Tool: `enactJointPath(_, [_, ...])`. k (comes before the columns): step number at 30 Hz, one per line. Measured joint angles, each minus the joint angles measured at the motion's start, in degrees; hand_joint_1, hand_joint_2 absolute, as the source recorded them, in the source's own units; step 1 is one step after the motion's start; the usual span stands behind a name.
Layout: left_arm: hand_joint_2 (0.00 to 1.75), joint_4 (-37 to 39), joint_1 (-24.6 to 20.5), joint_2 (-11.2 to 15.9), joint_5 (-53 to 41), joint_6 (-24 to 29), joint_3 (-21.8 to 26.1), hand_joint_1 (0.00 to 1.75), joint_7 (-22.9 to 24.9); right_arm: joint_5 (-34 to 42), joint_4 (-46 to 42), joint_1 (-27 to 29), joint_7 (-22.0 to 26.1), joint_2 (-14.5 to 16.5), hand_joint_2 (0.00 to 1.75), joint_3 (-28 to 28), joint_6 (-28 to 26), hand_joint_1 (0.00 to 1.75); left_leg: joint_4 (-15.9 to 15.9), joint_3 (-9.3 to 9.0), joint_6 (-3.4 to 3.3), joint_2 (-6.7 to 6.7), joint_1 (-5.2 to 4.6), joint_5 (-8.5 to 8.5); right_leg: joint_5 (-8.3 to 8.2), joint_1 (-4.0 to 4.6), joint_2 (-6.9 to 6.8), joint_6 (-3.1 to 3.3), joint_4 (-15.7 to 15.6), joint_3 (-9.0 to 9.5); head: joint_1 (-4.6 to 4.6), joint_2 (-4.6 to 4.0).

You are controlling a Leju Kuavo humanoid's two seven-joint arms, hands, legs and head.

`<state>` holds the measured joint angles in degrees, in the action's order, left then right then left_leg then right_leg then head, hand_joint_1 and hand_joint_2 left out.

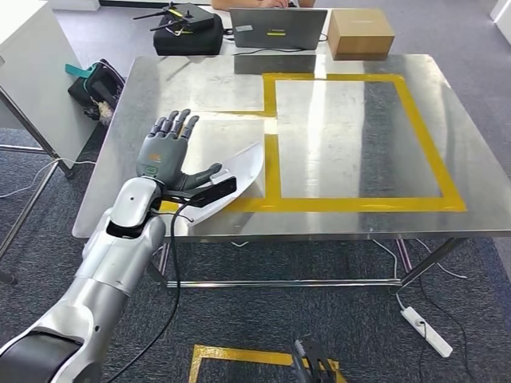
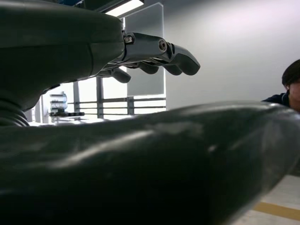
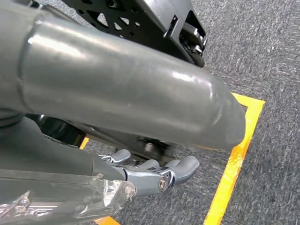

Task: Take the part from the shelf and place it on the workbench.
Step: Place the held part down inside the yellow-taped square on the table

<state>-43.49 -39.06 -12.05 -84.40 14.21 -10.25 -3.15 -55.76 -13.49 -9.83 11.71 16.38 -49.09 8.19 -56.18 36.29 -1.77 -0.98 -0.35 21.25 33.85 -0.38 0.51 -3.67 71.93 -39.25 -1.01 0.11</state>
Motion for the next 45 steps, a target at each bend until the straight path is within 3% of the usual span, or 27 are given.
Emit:
enactJointPath(1, [0.00, 0.0, 0.4, 0.1, 0.0, 0.0, 0.3, 0.00, -0.1, 0.0, 0.0, 0.0, -0.1, 0.0, 0.00, 0.0, 0.0, 0.00, 0.0, 0.03, 0.09, 0.04, 0.09, -0.06, 0.44, -0.16, -0.05, -0.26, 2.1, -0.85, 0.02, 0.00])
enactJointPath(2, [0.00, -0.1, 0.7, 0.2, 0.0, 0.0, 0.6, 0.00, -0.3, -0.1, 0.0, 0.0, -0.2, 0.0, 0.00, 0.0, 0.1, 0.00, 0.0, 0.08, 0.22, 0.07, 0.24, -0.13, -0.25, -0.31, -0.08, -0.53, 2.2, -0.73, 0.01, 0.00])
enactJointPath(3, [0.00, -0.2, 1.0, 0.3, 0.0, 0.0, 0.9, 0.00, -0.4, -0.1, 0.0, 0.0, -0.2, 0.0, 0.00, 0.0, 0.2, 0.00, -0.1, 0.16, 0.43, 0.06, 0.44, -0.24, -1.88, -0.51, -0.12, -0.83, -0.1, 0.51, 0.02, 0.00])
enactJointPath(5, [0.00, -0.5, 1.3, 0.5, 0.0, 0.0, 1.3, 0.00, -0.5, -0.2, 0.0, -0.2, -0.3, 0.0, 0.00, 0.0, 0.3, 0.00, -0.4, 0.53, 1.16, -0.06, 0.74, -0.45, -5.13, -0.91, -0.07, -1.63, -7.9, 4.84, -0.08, 0.00])
enactJointPath(6, [0.00, -0.7, 1.4, 0.6, 0.0, 0.0, 1.5, 0.00, -0.6, -0.2, 0.0, -0.3, -0.4, 0.0, 0.00, 0.0, 0.4, 0.00, -0.5, 0.79, 1.61, -0.16, 0.76, -0.59, -6.08, -1.02, 0.12, -1.60, -10.7, 6.38, -0.17, 0.00])
enactJointPath(7, [0.00, -0.9, 1.4, 0.7, -0.1, 0.0, 1.8, 0.00, -0.6, -0.2, 0.0, -0.3, -0.4, 0.0, 0.00, 0.0, 0.4, 0.00, -0.8, 1.06, 2.06, -0.28, 0.70, -0.81, -6.33, -1.06, 0.32, -1.33, -12.2, 7.17, -0.25, 0.00])
enactJointPath(10, [0.00, -1.3, 1.7, 1.1, -0.1, 0.0, 2.4, 0.00, -0.7, -0.2, 0.0, -0.3, -0.4, 0.1, 0.00, 0.0, 0.4, 0.00, -1.0, 1.69, 3.03, -0.37, 0.75, -1.48, -6.78, -0.92, 0.61, 0.54, -12.1, 6.34, -0.28, 0.00])
enactJointPath(12, [0.00, -1.4, 1.9, 1.3, -0.1, 0.0, 2.5, 0.00, -0.7, -0.2, 0.0, -0.3, -0.3, 0.1, 0.00, 0.0, 0.4, 0.00, -3.2, 2.82, 3.51, -0.04, 0.89, 0.84, -7.57, -0.90, 0.49, 1.74, -12.1, 5.47, -0.24, 0.00])
enactJointPath(15, [0.00, -1.6, 2.2, 1.5, -0.1, 0.1, 2.8, 0.00, -0.8, -0.3, 0.0, -0.3, -0.3, 0.1, 0.00, 0.0, 0.2, 0.00, -13.9, 6.43, 3.92, 0.24, 0.90, 8.09, -8.93, -0.73, 0.20, 2.77, -12.1, 3.69, -0.14, 0.00])
enactJointPath(16, [0.00, -1.7, 2.4, 1.6, 0.0, 0.1, 2.9, 0.00, -0.9, -0.3, 0.0, -0.3, -0.3, 0.1, 0.00, 0.0, 0.1, 0.00, -16.8, 7.10, 3.91, 0.24, 0.90, 9.40, -9.41, -0.64, 0.13, 2.84, -12.1, 3.04, -0.13, 0.00])
enactJointPath(17, [0.00, -1.8, 2.7, 1.7, 0.0, 0.1, 3.1, 0.00, -1.1, -0.3, 0.0, -0.2, -0.2, 0.1, 0.00, 0.0, 0.1, 0.00, -18.1, 6.87, 3.79, 0.24, 0.90, 9.59, -9.92, -0.53, 0.09, 2.84, -12.1, 2.37, -0.12, 0.00])
enactJointPath(18, [0.00, -1.9, 2.9, 1.8, 0.0, 0.2, 3.3, 0.00, -1.3, -0.3, 0.0, -0.2, -0.2, 0.1, 0.00, 0.0, 0.1, 0.00, -17.3, 5.56, 3.55, 0.23, 0.87, 8.79, -10.45, -0.41, 0.07, 2.80, -12.1, 1.71, -0.12, 0.00])
enactJointPath(20, [0.00, -2.4, 3.1, 2.0, 0.0, 0.3, 3.6, 0.00, -1.6, -0.4, 0.0, -0.3, -0.3, 0.1, 0.00, 0.0, 0.1, 0.00, -10.8, 0.29, 2.82, 0.24, 0.70, 6.67, -11.48, -0.23, 0.06, 2.62, -12.1, 0.62, -0.12, 0.00])
enactJointPath(22, [0.00, -3.0, 3.0, 2.1, 0.0, 0.4, 3.7, 0.00, -1.8, -0.5, 0.0, -0.4, -0.3, 0.1, 0.00, 0.0, 0.1, 0.00, -3.9, -4.47, 2.32, 0.25, 0.33, 6.43, -12.46, -0.09, 0.00, 2.16, -12.1, -0.06, -0.18, 0.00])
enactJointPath(23, [0.00, -3.2, 3.1, 2.1, 0.0, 0.4, 3.7, 0.00, -1.9, -0.5, 0.0, -0.5, -0.3, 0.1, 0.00, 0.0, 0.1, 0.00, -2.1, -5.49, 2.20, 0.25, 0.13, 6.61, -12.99, -0.11, -0.05, 1.84, -12.3, -0.22, -0.10, 0.00])
enactJointPath(25, [0.00, -3.4, 3.4, 2.3, 0.0, 0.4, 3.8, 0.00, -1.9, -0.5, 0.0, -0.5, -0.3, 0.1, 0.00, 0.0, 0.1, 0.00, -1.1, -5.20, 1.84, 0.29, -0.03, 5.90, -14.01, -0.27, -0.11, 1.09, -12.9, -0.44, 0.04, 0.00])
enactJointPath(27, [0.00, -3.4, 3.7, 2.4, 0.0, 0.4, 3.8, 0.00, -2.0, -0.5, 0.0, -0.3, -0.4, 0.1, 0.00, 0.0, 0.1, 0.00, -0.8, -4.36, 1.09, 0.42, 0.12, 4.71, -12.30, -0.36, -0.11, 0.54, -11.7, -1.40, 0.02, 0.00])
enactJointPath(30, [0.00, -3.4, 4.1, 2.7, 0.1, 0.4, 3.9, 0.00, -2.3, -0.7, 0.0, -0.2, -0.4, 0.0, 0.00, 0.0, 0.1, 0.00, -0.7, -2.25, 0.42, 0.49, 0.22, 2.81, -4.31, -0.29, -0.13, 0.13, -2.0, -4.21, -0.21, 0.00])
enactJointPath(31, [0.00, -3.4, 4.3, 2.8, 0.1, 0.4, 3.9, 0.00, -2.4, -0.7, 0.0, -0.2, -0.4, 0.0, 0.00, 0.0, 0.0, 0.00, -0.8, -1.44, 0.42, 0.49, 0.19, 2.17, -2.76, -0.28, -0.13, 0.04, 1.4, -4.74, -0.22, 0.00])
enactJointPath(32, [0.00, -3.4, 4.6, 2.9, 0.1, 0.4, 4.0, 0.00, -2.6, -0.7, 0.0, -0.2, -0.4, 0.0, 0.00, 0.0, 0.0, 0.00, -0.8, -0.61, 0.45, 0.50, 0.17, 1.53, -2.52, -0.26, -0.13, 0.02, 3.4, -4.54, -0.22, 0.00])
enactJointPath(33, [0.00, -3.4, 4.9, 3.0, 0.2, 0.4, 4.1, 0.00, -2.8, -0.7, 0.0, -0.2, -0.4, 0.0, 0.00, 0.0, -0.1, 0.00, -0.8, 0.19, 0.53, 0.51, 0.16, 0.91, -3.39, -0.26, -0.13, 0.03, 3.4, -3.39, -0.23, 0.00])
enactJointPath(35, [0.00, -3.4, 5.4, 3.3, 0.4, 0.5, 4.3, 0.00, -3.4, -0.7, 0.0, -0.3, -0.4, -0.1, 0.00, 0.0, -0.2, 0.00, -0.9, 1.59, 0.85, 0.50, 0.19, -0.30, -5.59, -0.26, -0.15, 0.16, -2.3, 1.84, -0.24, 0.00])
enactJointPath(37, [0.00, -3.8, 5.9, 3.6, 0.7, 0.6, 4.5, 0.00, -4.2, -0.6, 0.0, -0.5, -0.3, -0.1, 0.00, 0.0, -0.3, 0.00, -1.0, 2.43, 1.41, 0.49, 0.07, -1.36, -5.24, -0.15, -0.07, 0.40, -10.1, 7.59, -0.17, 0.00])
enactJointPath(38, [0.00, -4.1, 6.2, 3.8, 1.1, 0.7, 4.7, 0.00, -4.7, -0.5, 0.0, -0.6, -0.3, -0.1, 0.00, 0.0, -0.3, 0.00, -1.0, 2.57, 1.73, 0.49, 0.03, -1.87, -4.62, -0.05, 0.02, 0.59, -12.3, 9.03, -0.16, 0.00])
enactJointPath(41, [0.00, -4.9, 7.3, 4.3, 2.2, 1.0, 5.1, 0.00, -5.8, -0.4, 0.0, -0.6, -0.2, -0.1, 0.00, 0.0, -0.4, 0.00, -0.9, 2.88, 2.71, 0.48, 0.15, -2.68, -5.43, 0.03, 0.09, 1.84, -13.1, 8.57, -0.18, 0.00])
enactJointPath(43, [0.00, -5.4, 8.0, 4.8, 2.5, 1.1, 5.2, 0.00, -6.1, -0.3, 0.0, -0.7, -0.2, -0.1, 0.00, 0.0, -0.4, 0.00, -3.6, 4.10, 3.39, 0.49, 0.31, 0.82, -6.83, -0.18, -0.05, 2.82, -13.3, 7.37, 0.10, 0.00])
enactJointPath(45, [0.00, -5.7, 8.4, 5.1, 2.7, 1.1, 5.2, 0.00, -6.1, -0.2, 0.0, -0.7, -0.1, -0.1, 0.00, 0.0, -0.4, 0.00, -10.6, 6.13, 3.93, 0.51, 0.47, 6.75, -8.25, -0.21, -0.14, 3.22, -13.3, 5.82, 0.38, 0.00])
